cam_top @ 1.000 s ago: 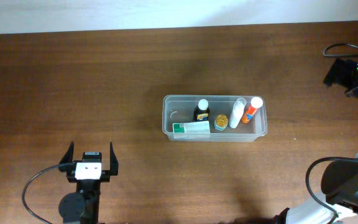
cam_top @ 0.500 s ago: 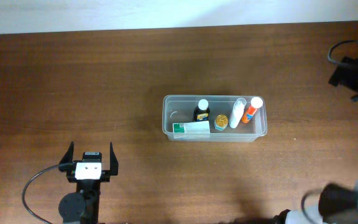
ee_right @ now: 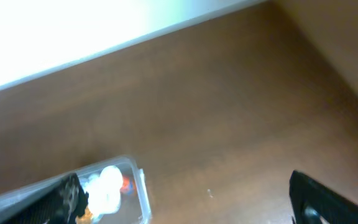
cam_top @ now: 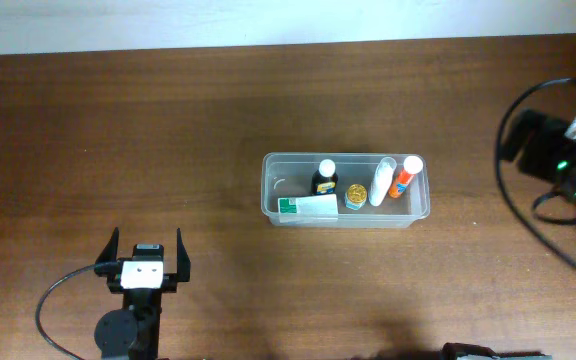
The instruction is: Pack container
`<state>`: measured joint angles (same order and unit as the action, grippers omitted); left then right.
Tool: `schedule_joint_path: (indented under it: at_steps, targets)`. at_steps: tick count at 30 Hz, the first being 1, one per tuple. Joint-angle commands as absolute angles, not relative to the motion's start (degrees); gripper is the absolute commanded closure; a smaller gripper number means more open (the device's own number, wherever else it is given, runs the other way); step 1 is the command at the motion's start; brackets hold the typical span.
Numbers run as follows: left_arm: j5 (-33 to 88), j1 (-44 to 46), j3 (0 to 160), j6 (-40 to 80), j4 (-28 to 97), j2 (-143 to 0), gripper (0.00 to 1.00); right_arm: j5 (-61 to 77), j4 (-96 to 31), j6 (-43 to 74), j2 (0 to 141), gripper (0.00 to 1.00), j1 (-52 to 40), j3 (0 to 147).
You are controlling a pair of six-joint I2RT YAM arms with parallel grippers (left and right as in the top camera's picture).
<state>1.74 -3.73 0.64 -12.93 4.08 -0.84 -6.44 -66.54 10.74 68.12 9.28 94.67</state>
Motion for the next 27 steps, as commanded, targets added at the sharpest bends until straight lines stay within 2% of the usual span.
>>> schedule_joint_path:
  at_steps: [1, 8, 15, 21, 27]
  targets:
    - [2.6, -4.0, 0.5, -13.8, 4.5, -0.4, 0.00, -6.3, -58.4, 11.4, 60.1, 0.02, 5.0, 81.5]
    - [2.6, -4.0, 0.5, -13.8, 4.5, -0.4, 0.00, -3.4, -38.0, 11.4, 40.8, 0.02, -1.3, 52.4]
    - [2.6, -4.0, 0.5, -13.8, 4.5, -0.4, 0.00, 1.0, -21.9, 11.4, 24.4, 0.02, -3.3, 30.4]
    - [2.6, -4.0, 0.5, -13.8, 4.5, -0.4, 0.00, 3.1, -11.7, 11.2, 14.4, 0.02, -3.3, 17.3]
    - [2.6, -4.0, 0.5, -13.8, 4.5, -0.4, 0.00, 3.2, -7.3, 10.9, 8.8, 0.02, -3.3, 10.8]
